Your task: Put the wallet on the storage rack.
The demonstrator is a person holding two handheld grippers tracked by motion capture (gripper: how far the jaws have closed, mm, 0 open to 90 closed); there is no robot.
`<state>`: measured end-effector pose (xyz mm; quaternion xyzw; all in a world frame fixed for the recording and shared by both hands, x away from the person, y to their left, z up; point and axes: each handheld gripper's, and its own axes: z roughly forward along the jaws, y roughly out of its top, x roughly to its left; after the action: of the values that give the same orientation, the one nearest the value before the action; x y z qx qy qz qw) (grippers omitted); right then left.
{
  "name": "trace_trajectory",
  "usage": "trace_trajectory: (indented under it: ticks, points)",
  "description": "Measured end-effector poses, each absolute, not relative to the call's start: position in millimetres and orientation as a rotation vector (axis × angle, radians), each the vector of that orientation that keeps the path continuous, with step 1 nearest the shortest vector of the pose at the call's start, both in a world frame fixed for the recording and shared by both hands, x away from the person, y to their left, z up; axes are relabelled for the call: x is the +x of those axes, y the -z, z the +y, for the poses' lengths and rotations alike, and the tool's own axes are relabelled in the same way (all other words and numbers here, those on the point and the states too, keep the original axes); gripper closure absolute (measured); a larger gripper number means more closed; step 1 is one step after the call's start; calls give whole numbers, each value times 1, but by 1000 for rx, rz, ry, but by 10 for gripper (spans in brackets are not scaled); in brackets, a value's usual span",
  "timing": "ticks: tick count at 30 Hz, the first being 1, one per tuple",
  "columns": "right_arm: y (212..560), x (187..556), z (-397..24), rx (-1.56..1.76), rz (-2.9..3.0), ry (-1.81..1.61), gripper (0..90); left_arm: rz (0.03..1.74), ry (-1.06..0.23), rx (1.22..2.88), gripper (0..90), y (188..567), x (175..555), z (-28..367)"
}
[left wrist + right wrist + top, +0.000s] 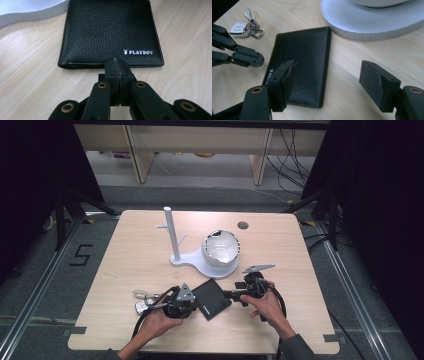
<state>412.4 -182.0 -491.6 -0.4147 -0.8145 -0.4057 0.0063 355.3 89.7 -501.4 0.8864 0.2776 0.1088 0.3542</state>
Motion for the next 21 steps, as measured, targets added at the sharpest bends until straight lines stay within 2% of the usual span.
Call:
trace_trajectory:
  ticks: [4, 21]
  points:
    - [494, 419, -168, -1286, -2550, 1245, 347, 715, -275, 2302, 884, 503, 356, 88]
    - [499, 431, -147, -1281, -2572, 1169, 405, 710, -263, 2333, 888, 506, 359, 85]
